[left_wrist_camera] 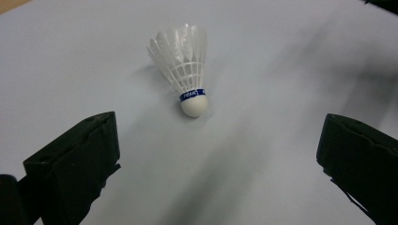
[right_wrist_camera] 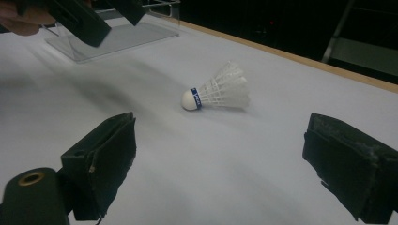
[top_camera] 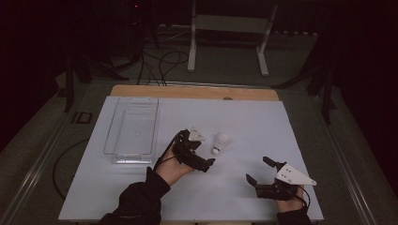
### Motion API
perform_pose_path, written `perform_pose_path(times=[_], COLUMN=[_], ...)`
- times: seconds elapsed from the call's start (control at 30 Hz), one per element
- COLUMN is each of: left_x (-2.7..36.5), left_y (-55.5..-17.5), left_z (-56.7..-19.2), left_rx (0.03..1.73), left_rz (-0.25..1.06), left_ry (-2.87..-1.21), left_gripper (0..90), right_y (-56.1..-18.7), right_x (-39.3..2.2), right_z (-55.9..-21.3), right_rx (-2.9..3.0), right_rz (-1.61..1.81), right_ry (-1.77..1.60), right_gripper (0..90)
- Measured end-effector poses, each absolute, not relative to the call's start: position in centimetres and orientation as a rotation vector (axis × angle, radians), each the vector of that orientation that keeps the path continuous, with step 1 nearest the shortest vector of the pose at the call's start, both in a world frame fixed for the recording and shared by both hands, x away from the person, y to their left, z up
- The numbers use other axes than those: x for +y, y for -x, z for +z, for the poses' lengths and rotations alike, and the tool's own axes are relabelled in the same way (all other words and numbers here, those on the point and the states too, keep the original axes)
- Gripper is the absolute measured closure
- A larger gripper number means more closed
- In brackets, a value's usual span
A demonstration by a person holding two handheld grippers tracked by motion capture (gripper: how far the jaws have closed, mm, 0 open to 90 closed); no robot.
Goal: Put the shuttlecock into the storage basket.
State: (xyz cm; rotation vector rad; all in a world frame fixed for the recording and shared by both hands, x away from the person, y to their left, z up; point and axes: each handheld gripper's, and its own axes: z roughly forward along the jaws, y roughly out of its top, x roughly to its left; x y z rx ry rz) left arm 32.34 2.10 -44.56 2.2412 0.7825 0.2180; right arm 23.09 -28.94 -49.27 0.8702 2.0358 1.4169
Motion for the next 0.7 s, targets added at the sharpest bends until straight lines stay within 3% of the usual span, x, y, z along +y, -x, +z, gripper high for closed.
perform_pose_path(times=[0.7], left_x=[-0.5], left_y=[-35.1], left_z=[-47.0], left_rx=[0.890], left_rz=[0.137], left_ry=[-2.312], left_gripper=[0.1], right_y=[-23.2], right_x=[-29.0], right_z=[-49.4], right_rx=[2.045], right_rz=[1.406], right_ry=[-0.885], right_gripper=[9.8])
